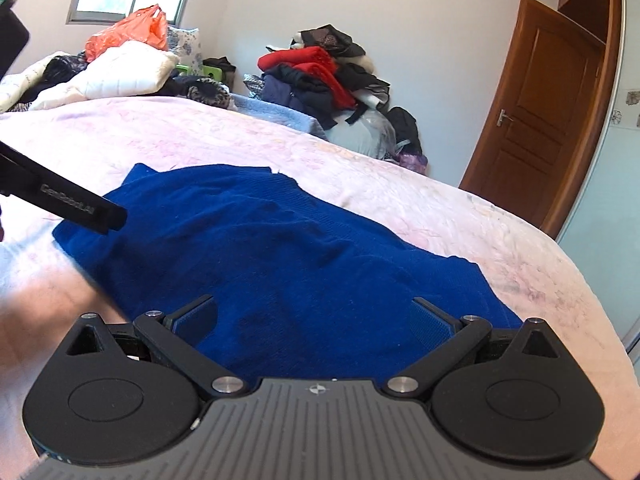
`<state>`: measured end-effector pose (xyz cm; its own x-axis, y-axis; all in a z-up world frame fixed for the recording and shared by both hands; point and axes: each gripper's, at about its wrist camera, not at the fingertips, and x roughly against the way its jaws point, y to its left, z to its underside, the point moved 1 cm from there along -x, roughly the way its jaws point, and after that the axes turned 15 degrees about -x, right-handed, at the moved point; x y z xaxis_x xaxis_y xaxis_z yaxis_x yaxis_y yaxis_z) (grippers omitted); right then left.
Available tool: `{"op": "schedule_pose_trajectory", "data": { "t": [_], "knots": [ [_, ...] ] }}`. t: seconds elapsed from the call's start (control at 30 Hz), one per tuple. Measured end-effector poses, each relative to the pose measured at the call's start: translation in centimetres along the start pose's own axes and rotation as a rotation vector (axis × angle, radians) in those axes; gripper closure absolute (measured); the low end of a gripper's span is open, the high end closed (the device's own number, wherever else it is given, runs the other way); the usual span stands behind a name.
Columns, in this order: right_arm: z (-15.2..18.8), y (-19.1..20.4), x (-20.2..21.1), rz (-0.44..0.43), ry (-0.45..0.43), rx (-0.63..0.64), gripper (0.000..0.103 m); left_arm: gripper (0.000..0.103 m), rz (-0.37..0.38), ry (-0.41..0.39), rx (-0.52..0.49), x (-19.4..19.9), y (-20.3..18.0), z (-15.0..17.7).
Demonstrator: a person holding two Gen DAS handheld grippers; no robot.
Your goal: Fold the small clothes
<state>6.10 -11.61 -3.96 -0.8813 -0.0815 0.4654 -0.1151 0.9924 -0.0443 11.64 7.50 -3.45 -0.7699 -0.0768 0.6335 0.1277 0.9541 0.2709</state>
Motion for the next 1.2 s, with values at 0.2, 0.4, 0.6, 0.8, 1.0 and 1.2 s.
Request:
{"op": "schedule_pose_trajectory", "data": {
  "t": [0.2,0.4,0.6,0.8,1.0,1.2],
  "knots": [
    [0.4,1.2,0.4,-0.019,0.007,0.069,0.001,0.0,-0.006,0.019,-0.007,-0.3,0.1,-0.1],
    [0.3,3.1,0.7,-0.036,-0.016,0.155,0.001,0.0,0.038,0.034,0.004,-1.0,1.2,-0.2],
    [0.5,6.9,0.4,-0.065,-0.022,0.345,0.009,0.0,0.197,0.075,0.119,-3.2,5.2,-1.6],
    [1.9,10.5,-0.1,-0.095,-0.012,0.486,0.018,0.0,0.222,0.115,0.162,-5.1,7.1,-2.8],
    [2.4,11.6,0.1,-0.091,-0.015,0.511,0.017,0.0,0.023,0.059,0.041,-3.7,5.1,-3.6],
    [2.5,11.6,0.4,-0.088,-0.024,0.505,0.016,0.0,0.007,0.077,0.015,-4.1,4.0,-3.5]
  ]
}}
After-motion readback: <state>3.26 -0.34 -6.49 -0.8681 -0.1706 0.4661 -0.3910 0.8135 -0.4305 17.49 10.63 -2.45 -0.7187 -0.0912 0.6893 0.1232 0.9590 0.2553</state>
